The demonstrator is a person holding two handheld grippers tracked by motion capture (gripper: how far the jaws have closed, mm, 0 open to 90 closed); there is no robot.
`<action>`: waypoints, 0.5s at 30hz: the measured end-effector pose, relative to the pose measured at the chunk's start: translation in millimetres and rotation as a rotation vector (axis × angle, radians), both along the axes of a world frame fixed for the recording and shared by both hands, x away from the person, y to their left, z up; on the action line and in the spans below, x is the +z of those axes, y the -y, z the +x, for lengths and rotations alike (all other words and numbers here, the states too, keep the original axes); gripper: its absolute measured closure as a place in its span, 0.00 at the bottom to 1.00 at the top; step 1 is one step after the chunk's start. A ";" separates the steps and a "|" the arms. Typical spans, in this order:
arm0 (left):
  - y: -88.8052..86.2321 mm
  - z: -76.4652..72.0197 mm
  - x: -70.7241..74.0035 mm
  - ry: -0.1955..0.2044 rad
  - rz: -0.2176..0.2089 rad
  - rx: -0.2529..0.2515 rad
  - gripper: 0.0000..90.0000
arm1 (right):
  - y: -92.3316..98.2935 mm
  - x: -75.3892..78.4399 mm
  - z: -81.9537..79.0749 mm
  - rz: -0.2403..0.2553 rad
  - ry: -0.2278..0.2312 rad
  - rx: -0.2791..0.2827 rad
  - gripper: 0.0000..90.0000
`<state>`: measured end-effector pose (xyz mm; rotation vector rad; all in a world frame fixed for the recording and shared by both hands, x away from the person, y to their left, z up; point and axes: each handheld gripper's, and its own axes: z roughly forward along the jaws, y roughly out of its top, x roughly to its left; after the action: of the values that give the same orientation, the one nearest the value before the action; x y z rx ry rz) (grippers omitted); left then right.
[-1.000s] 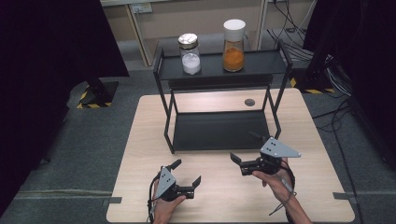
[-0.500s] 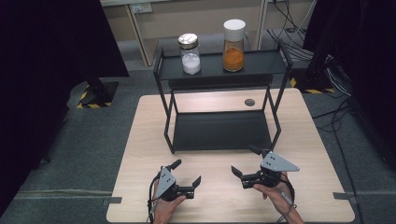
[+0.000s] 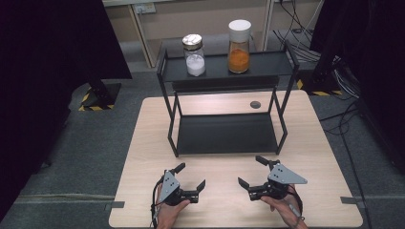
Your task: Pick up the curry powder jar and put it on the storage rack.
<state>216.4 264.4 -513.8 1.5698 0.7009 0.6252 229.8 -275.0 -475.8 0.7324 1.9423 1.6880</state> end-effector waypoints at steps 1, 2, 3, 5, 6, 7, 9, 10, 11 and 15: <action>-0.1 0.0 0.0 0.000 -0.001 0.000 0.02 | 0.6 -1.0 -0.7 0.002 -0.002 -0.001 0.00; -0.1 0.0 -0.1 0.000 -0.001 0.000 0.02 | 1.2 -1.9 -1.4 0.003 -0.004 -0.001 0.00; -0.1 0.1 -0.1 -0.001 -0.001 0.000 0.02 | 1.7 -2.7 -2.0 0.001 -0.006 -0.001 0.00; -0.1 0.0 0.0 0.000 -0.001 -0.001 0.02 | 2.6 -4.5 -3.1 0.000 -0.012 -0.003 0.00; -0.1 0.0 0.0 0.000 -0.001 -0.001 0.02 | 3.1 -5.3 -3.5 -0.001 -0.013 -0.005 0.00; -0.1 -0.1 0.1 0.000 -0.001 -0.001 0.02 | 3.5 -5.7 -4.0 -0.002 -0.015 -0.007 0.00; -0.1 0.0 0.0 -0.001 -0.002 -0.001 0.02 | 4.3 -6.9 -5.1 0.000 -0.014 -0.009 0.00; -0.2 0.0 0.0 0.000 -0.001 -0.002 0.02 | 4.8 -7.1 -5.7 0.000 -0.014 -0.010 0.00; -0.2 -0.1 0.1 0.000 -0.002 -0.002 0.02 | 5.3 -7.6 -6.3 0.002 -0.014 -0.011 0.00; -0.4 -0.1 0.0 -0.001 -0.003 -0.003 0.02 | 8.2 -10.2 -8.3 0.008 -0.019 -0.018 0.00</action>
<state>216.3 264.8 -513.8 1.5680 0.6994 0.6210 221.5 -283.2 -486.1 0.7696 1.9369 1.6845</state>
